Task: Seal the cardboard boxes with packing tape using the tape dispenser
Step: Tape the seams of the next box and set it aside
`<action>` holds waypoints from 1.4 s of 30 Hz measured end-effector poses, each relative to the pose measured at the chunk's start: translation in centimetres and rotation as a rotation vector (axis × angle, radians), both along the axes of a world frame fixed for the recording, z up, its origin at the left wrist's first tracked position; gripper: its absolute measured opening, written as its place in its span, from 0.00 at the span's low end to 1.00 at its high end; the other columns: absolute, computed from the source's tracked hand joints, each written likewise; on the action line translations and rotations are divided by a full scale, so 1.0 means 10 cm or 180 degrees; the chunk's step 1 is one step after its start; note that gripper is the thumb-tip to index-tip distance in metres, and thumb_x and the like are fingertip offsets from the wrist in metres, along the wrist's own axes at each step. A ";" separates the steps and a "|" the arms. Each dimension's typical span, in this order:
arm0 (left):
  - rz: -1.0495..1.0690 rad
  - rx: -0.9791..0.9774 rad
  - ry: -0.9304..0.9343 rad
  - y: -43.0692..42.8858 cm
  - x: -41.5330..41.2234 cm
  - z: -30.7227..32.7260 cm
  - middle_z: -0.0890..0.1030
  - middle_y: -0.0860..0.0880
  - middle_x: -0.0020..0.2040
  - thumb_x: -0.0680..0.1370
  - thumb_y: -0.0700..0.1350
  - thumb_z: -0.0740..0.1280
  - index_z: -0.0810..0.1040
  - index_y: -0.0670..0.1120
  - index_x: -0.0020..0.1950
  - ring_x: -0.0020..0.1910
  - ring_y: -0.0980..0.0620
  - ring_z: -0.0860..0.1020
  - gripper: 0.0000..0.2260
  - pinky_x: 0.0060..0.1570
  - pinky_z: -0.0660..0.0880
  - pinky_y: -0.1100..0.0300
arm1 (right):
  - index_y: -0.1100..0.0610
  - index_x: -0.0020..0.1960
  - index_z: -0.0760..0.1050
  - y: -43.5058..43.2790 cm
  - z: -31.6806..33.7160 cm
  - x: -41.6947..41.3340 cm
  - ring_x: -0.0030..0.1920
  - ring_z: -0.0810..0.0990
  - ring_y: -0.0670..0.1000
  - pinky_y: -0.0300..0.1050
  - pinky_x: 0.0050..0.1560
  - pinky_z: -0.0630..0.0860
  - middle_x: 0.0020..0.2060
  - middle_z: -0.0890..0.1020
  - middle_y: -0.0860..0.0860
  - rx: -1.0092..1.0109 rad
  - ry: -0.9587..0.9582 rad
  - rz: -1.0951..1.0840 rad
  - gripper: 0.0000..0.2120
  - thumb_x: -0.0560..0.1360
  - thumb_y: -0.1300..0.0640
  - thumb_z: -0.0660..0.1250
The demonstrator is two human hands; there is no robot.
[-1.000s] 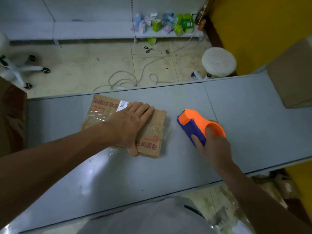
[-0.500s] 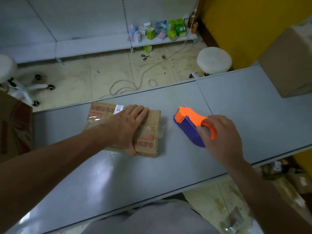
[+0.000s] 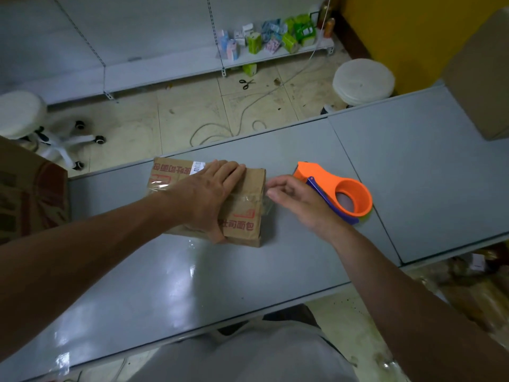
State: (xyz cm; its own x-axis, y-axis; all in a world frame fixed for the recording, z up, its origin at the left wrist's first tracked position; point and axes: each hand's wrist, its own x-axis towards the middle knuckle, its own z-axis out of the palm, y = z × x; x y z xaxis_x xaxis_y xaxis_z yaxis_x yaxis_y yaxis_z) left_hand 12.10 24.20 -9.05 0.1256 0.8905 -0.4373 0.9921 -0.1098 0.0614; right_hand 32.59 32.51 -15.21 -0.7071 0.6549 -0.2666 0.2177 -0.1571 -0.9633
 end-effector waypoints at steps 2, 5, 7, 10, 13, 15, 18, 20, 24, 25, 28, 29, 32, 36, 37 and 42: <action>-0.0025 -0.0028 -0.0001 -0.01 -0.03 -0.01 0.51 0.45 0.79 0.61 0.69 0.75 0.40 0.44 0.79 0.77 0.47 0.50 0.63 0.68 0.40 0.62 | 0.57 0.54 0.77 0.02 0.00 0.01 0.46 0.78 0.41 0.33 0.51 0.72 0.43 0.81 0.45 -0.0124 0.0021 0.0236 0.08 0.77 0.56 0.68; -0.0080 -0.0022 0.0025 -0.03 -0.07 -0.03 0.51 0.46 0.78 0.60 0.70 0.75 0.40 0.45 0.80 0.76 0.47 0.51 0.63 0.73 0.47 0.58 | 0.52 0.48 0.78 0.05 -0.01 0.06 0.44 0.76 0.44 0.39 0.49 0.70 0.38 0.80 0.43 -0.0226 -0.0140 0.0450 0.10 0.72 0.47 0.69; -0.0088 -0.0025 0.0004 -0.04 -0.08 -0.04 0.51 0.46 0.79 0.60 0.70 0.75 0.40 0.45 0.80 0.76 0.48 0.50 0.63 0.72 0.47 0.59 | 0.52 0.48 0.78 0.05 -0.06 0.10 0.43 0.77 0.46 0.41 0.49 0.72 0.38 0.81 0.46 -0.0556 -0.0203 0.0460 0.08 0.72 0.50 0.69; -0.0100 0.0011 -0.0022 -0.04 -0.08 -0.05 0.51 0.46 0.79 0.60 0.69 0.75 0.41 0.45 0.80 0.76 0.48 0.50 0.63 0.68 0.42 0.62 | 0.55 0.51 0.76 0.04 -0.14 0.14 0.38 0.79 0.44 0.38 0.42 0.75 0.38 0.81 0.50 -0.1065 -0.0113 0.0341 0.05 0.76 0.63 0.66; -0.0139 0.0029 0.0001 -0.04 -0.10 -0.06 0.50 0.46 0.78 0.60 0.70 0.74 0.40 0.45 0.80 0.76 0.49 0.49 0.63 0.69 0.42 0.61 | 0.57 0.51 0.75 0.05 -0.16 0.14 0.36 0.80 0.45 0.35 0.36 0.74 0.36 0.82 0.49 -0.1236 -0.0139 0.0375 0.08 0.76 0.67 0.66; -0.0130 -0.0020 0.0015 -0.03 -0.11 -0.07 0.49 0.46 0.79 0.61 0.71 0.74 0.38 0.45 0.79 0.76 0.48 0.48 0.63 0.69 0.40 0.60 | 0.57 0.52 0.75 0.07 -0.17 0.12 0.35 0.80 0.43 0.34 0.35 0.73 0.35 0.82 0.48 -0.1223 -0.0126 0.0304 0.10 0.75 0.68 0.67; -0.0131 -0.0040 -0.0005 -0.03 -0.12 -0.08 0.48 0.46 0.79 0.61 0.71 0.74 0.38 0.46 0.79 0.77 0.48 0.47 0.63 0.69 0.40 0.60 | 0.56 0.51 0.74 0.08 -0.20 0.07 0.35 0.80 0.41 0.33 0.34 0.74 0.38 0.81 0.50 -0.0999 -0.0110 0.0130 0.11 0.74 0.70 0.68; -0.0137 -0.0038 -0.0012 -0.03 -0.12 -0.09 0.48 0.46 0.79 0.61 0.71 0.73 0.38 0.45 0.79 0.77 0.48 0.48 0.63 0.70 0.40 0.59 | 0.56 0.50 0.74 0.04 -0.24 0.02 0.35 0.81 0.41 0.32 0.34 0.74 0.39 0.81 0.52 -0.0943 -0.0072 -0.0002 0.12 0.73 0.71 0.68; -0.0177 -0.0020 0.0046 -0.02 -0.13 -0.12 0.49 0.45 0.79 0.60 0.72 0.73 0.38 0.44 0.79 0.77 0.47 0.49 0.64 0.71 0.41 0.58 | 0.56 0.49 0.73 -0.14 -0.30 -0.10 0.34 0.80 0.41 0.35 0.35 0.75 0.38 0.81 0.50 -0.0823 -0.0083 -0.0451 0.12 0.72 0.70 0.69; -0.0181 -0.0014 0.0050 -0.02 -0.13 -0.12 0.49 0.45 0.79 0.60 0.72 0.73 0.38 0.44 0.79 0.77 0.47 0.49 0.65 0.71 0.41 0.58 | 0.55 0.48 0.73 -0.18 -0.32 -0.11 0.34 0.80 0.41 0.35 0.36 0.75 0.37 0.81 0.50 -0.0817 -0.0071 -0.0609 0.13 0.72 0.70 0.69; -0.0190 0.0004 0.0024 -0.02 -0.14 -0.13 0.49 0.45 0.79 0.60 0.72 0.73 0.38 0.45 0.79 0.77 0.47 0.48 0.64 0.71 0.40 0.58 | 0.51 0.47 0.73 -0.28 -0.44 -0.11 0.38 0.80 0.45 0.40 0.41 0.77 0.44 0.81 0.47 -0.0279 -0.0506 -0.0918 0.15 0.71 0.68 0.72; -0.0181 -0.0005 0.0021 -0.02 -0.14 -0.13 0.48 0.46 0.79 0.60 0.72 0.73 0.37 0.45 0.79 0.77 0.47 0.48 0.64 0.71 0.40 0.58 | 0.50 0.48 0.73 -0.32 -0.46 -0.10 0.39 0.80 0.45 0.42 0.42 0.77 0.46 0.80 0.46 -0.0027 -0.0699 -0.0961 0.15 0.71 0.66 0.72; -0.0202 0.0023 0.0046 -0.03 -0.14 -0.12 0.49 0.45 0.79 0.60 0.72 0.73 0.38 0.45 0.79 0.77 0.47 0.49 0.64 0.71 0.39 0.58 | 0.52 0.58 0.75 -0.46 -0.38 -0.10 0.49 0.80 0.44 0.43 0.50 0.77 0.55 0.80 0.50 0.0409 -0.0712 -0.1370 0.12 0.75 0.60 0.69; -0.0134 0.0301 0.0151 -0.07 -0.06 -0.13 0.52 0.44 0.78 0.59 0.73 0.71 0.41 0.43 0.80 0.76 0.46 0.52 0.64 0.72 0.40 0.59 | 0.53 0.75 0.63 -0.77 0.01 -0.19 0.71 0.68 0.45 0.43 0.69 0.66 0.72 0.69 0.48 0.0266 -0.0406 -0.1331 0.29 0.77 0.44 0.59; -0.0050 0.0347 0.0172 -0.08 -0.02 -0.14 0.52 0.44 0.78 0.59 0.74 0.71 0.41 0.42 0.80 0.75 0.46 0.53 0.64 0.73 0.42 0.59 | 0.53 0.77 0.59 -0.86 0.07 -0.25 0.72 0.66 0.46 0.42 0.70 0.65 0.73 0.67 0.48 0.0279 -0.0520 -0.1076 0.32 0.76 0.42 0.57; 0.0178 0.0325 0.0073 -0.15 0.06 -0.22 0.48 0.43 0.78 0.60 0.73 0.70 0.38 0.41 0.79 0.77 0.46 0.48 0.65 0.75 0.41 0.55 | 0.51 0.78 0.54 -1.01 0.02 -0.40 0.68 0.71 0.51 0.36 0.62 0.66 0.72 0.69 0.51 0.0646 -0.1020 -0.0989 0.26 0.82 0.54 0.57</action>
State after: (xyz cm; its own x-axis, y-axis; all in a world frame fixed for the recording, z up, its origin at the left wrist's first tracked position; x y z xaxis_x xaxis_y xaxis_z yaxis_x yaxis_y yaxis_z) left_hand 12.68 22.70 -11.25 0.0654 0.9359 -0.3462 0.9978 -0.0586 0.0300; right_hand 28.64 22.38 -15.04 -0.3733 0.8832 -0.2839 0.4807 -0.0776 -0.8734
